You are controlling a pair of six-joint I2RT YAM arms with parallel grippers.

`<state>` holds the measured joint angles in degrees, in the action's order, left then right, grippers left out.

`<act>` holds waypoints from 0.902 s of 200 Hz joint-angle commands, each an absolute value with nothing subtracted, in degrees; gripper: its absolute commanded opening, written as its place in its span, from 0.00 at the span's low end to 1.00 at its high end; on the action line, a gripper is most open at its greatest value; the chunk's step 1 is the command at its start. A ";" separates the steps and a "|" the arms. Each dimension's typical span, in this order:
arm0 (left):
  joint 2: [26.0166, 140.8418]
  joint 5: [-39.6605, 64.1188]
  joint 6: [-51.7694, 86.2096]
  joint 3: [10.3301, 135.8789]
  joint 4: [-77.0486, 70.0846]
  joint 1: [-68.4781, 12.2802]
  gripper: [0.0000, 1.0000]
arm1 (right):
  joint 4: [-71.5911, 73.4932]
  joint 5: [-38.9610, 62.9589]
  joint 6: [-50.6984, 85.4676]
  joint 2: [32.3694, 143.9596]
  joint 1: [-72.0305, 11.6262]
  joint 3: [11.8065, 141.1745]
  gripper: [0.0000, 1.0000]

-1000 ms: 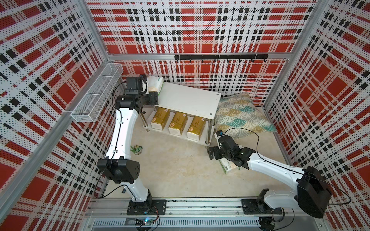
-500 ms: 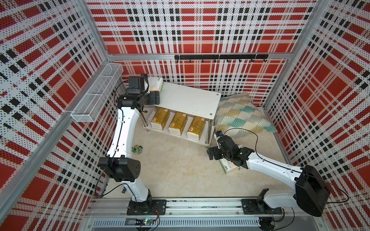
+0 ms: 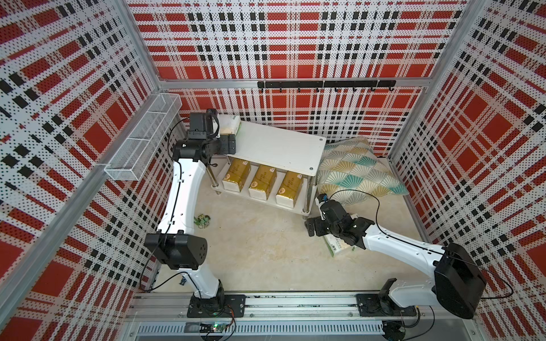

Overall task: Place the tissue boxes on the shelf by color
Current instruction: Place a box of tissues on the shelf.

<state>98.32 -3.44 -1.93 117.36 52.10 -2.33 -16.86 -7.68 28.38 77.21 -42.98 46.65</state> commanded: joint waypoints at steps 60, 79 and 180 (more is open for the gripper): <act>94.27 2.69 -6.28 113.00 48.52 0.09 0.87 | -17.23 -7.81 28.85 78.41 -43.08 48.84 1.00; 93.63 3.88 -6.57 112.65 48.25 0.46 0.87 | -17.55 -8.06 28.97 78.55 -43.25 49.08 1.00; 93.00 1.99 -4.77 112.61 47.37 0.54 0.99 | -18.19 -8.85 29.25 78.32 -43.68 49.38 1.00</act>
<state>94.56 2.66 -5.37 112.42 49.23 0.10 -17.37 -7.94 28.62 77.91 -43.11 48.07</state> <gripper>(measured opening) 0.994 0.999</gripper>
